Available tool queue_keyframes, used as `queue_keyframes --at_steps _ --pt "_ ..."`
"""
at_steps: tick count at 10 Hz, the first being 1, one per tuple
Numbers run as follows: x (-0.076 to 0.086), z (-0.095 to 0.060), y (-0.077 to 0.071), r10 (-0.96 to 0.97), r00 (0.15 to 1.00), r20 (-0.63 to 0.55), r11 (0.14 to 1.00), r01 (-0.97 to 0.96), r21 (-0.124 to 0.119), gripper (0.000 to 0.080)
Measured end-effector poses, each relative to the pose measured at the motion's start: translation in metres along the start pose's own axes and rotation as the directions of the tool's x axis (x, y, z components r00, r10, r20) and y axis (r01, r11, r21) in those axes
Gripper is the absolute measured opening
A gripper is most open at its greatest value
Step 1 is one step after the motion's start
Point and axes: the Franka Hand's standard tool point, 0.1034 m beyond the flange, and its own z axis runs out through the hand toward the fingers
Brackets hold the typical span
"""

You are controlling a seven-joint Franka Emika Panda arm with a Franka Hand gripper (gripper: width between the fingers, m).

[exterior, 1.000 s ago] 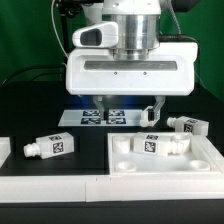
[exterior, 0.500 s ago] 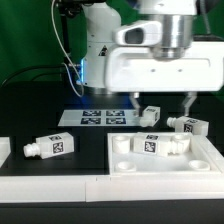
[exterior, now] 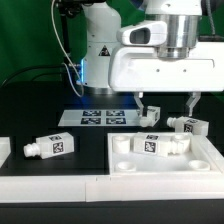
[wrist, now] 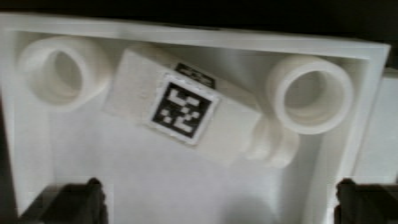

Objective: Assemble one leg

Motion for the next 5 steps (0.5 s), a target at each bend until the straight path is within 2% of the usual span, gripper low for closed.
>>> queue_keyframes --at_steps 1,3,4,5 --pt "-0.006 -0.003 -0.017 -0.044 0.999 0.001 0.999 0.044 -0.001 0.0649" --pt "-0.013 -0.013 -0.035 -0.107 0.994 -0.015 0.994 0.107 0.005 0.0649" --pt "-0.015 -0.015 -0.032 -0.144 0.989 -0.032 0.989 0.144 0.011 0.0649" --pt "-0.015 -0.014 -0.031 -0.217 0.976 -0.03 0.976 0.217 0.006 0.0649"
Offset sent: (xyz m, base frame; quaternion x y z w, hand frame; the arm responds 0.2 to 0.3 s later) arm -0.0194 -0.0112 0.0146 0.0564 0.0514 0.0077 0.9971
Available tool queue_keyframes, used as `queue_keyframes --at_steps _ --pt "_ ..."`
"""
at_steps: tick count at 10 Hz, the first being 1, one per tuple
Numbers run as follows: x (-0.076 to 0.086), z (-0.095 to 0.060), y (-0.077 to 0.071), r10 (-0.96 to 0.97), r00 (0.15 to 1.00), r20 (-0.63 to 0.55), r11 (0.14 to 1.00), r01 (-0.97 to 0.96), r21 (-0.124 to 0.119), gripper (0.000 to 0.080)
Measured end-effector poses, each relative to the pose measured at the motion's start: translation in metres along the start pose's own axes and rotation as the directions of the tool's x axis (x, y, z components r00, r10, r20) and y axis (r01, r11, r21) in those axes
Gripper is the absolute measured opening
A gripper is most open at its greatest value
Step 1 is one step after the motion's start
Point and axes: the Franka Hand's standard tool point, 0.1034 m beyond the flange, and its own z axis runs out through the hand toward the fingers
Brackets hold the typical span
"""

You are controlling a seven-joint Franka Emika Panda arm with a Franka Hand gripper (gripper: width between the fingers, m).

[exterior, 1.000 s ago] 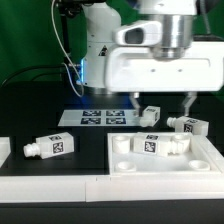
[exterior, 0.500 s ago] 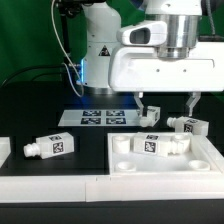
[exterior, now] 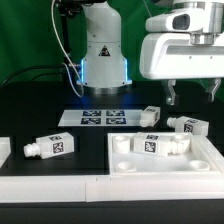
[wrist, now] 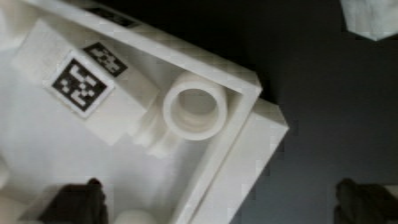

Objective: Assemble one leg

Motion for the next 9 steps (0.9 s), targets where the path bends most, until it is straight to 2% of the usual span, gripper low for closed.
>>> queue_keyframes --at_steps 2,3,4,5,6,7,8,9 --pt "0.0 0.001 -0.001 -0.096 0.995 0.001 0.995 0.096 0.0 0.0649" --pt "-0.003 0.002 -0.007 -0.091 0.996 0.02 0.996 0.091 0.002 0.0649" --pt "-0.016 0.005 -0.04 -0.026 0.991 0.128 1.0 0.026 -0.001 0.0649" --pt "-0.016 0.005 -0.065 -0.041 0.989 0.141 0.999 0.043 -0.007 0.0649" --pt "-0.025 0.008 -0.076 -0.045 0.984 0.171 0.999 0.047 -0.01 0.0649" --pt "-0.031 0.006 -0.068 -0.04 0.959 0.28 0.999 0.047 -0.019 0.0649" --pt "-0.028 0.006 -0.065 -0.033 0.941 0.336 0.999 0.045 -0.029 0.0649" --pt "-0.031 0.006 -0.064 -0.03 0.911 0.412 0.998 0.05 -0.037 0.0649"
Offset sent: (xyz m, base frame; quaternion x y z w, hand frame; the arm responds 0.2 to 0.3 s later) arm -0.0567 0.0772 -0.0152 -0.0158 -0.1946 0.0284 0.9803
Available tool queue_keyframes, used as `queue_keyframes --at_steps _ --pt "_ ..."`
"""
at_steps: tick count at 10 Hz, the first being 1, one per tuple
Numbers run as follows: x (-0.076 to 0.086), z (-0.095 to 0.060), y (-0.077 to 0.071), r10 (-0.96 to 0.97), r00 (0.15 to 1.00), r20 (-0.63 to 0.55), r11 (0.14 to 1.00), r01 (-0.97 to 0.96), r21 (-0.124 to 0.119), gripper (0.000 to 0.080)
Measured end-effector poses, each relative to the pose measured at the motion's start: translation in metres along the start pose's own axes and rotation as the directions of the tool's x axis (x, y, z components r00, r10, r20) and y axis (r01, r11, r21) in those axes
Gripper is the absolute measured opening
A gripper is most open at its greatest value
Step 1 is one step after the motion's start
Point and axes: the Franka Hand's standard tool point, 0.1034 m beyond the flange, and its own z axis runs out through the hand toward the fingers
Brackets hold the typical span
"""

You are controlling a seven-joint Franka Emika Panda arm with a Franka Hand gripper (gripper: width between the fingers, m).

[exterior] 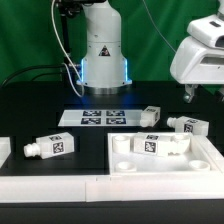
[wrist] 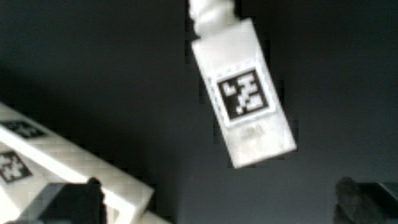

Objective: Assemble one leg

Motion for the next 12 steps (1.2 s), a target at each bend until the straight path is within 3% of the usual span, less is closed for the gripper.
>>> queue_keyframes --at_steps 1,3,6,8,9,10,11,12 --pt "-0.001 0.002 0.001 0.002 0.997 0.073 1.0 -0.001 -0.009 0.0649" --pt "-0.016 0.011 -0.004 0.058 0.948 0.312 0.997 -0.042 -0.06 0.0649" --pt "-0.016 0.018 0.001 0.115 0.866 0.487 0.992 -0.074 -0.102 0.0649" --pt "-0.013 0.022 0.001 0.118 0.864 0.489 0.991 -0.076 -0.106 0.0649" --pt "-0.016 0.028 -0.006 0.163 0.845 0.509 0.986 -0.126 -0.107 0.0649" --pt "-0.016 0.034 -0.011 0.183 0.821 0.54 0.983 -0.158 -0.093 0.0649" --pt "-0.013 0.037 -0.015 0.191 0.787 0.587 0.979 -0.197 -0.054 0.0649" --pt "-0.007 0.038 -0.014 0.206 0.789 0.579 0.976 -0.205 -0.067 0.0649"
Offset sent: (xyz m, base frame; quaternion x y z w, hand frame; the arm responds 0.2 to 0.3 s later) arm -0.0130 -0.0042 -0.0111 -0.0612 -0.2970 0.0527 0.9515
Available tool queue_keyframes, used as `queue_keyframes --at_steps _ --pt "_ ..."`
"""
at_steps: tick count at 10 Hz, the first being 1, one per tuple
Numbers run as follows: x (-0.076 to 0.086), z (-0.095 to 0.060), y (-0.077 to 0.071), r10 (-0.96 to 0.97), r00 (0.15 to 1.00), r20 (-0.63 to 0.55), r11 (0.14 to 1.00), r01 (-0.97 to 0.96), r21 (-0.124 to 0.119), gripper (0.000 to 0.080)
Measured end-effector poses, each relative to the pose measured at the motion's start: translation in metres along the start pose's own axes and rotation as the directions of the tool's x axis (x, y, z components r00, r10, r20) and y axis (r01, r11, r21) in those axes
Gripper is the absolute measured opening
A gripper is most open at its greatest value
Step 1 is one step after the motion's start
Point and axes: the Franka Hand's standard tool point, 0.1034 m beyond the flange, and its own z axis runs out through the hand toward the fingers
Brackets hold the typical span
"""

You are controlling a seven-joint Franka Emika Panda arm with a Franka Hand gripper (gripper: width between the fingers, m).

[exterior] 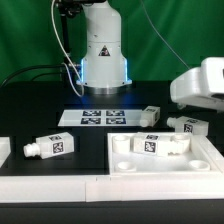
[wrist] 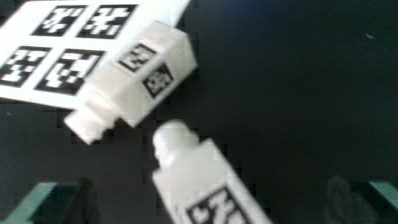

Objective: Assemble one leg

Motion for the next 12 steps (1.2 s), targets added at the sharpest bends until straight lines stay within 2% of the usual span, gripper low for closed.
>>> queue_keyframes --at_steps 1,4,6,7,12 --pt "-0.0017 -0.0038 -0.0048 -0.002 1.0 -0.018 0.999 0.001 -0.037 0.0649" --pt "0.0001 -0.0025 -0.0024 -0.001 1.0 -0.018 1.0 0.001 -0.031 0.0649" --pt "0.0019 -0.0021 -0.0014 -0.193 0.981 -0.008 0.98 0.192 -0.047 0.0649" --pt "0.0034 -0.0004 -0.0059 -0.289 0.957 0.007 0.956 0.289 -0.048 0.0649" --pt "0.0064 0.0013 -0.0039 -0.289 0.957 0.006 0.956 0.289 -0.048 0.0649"
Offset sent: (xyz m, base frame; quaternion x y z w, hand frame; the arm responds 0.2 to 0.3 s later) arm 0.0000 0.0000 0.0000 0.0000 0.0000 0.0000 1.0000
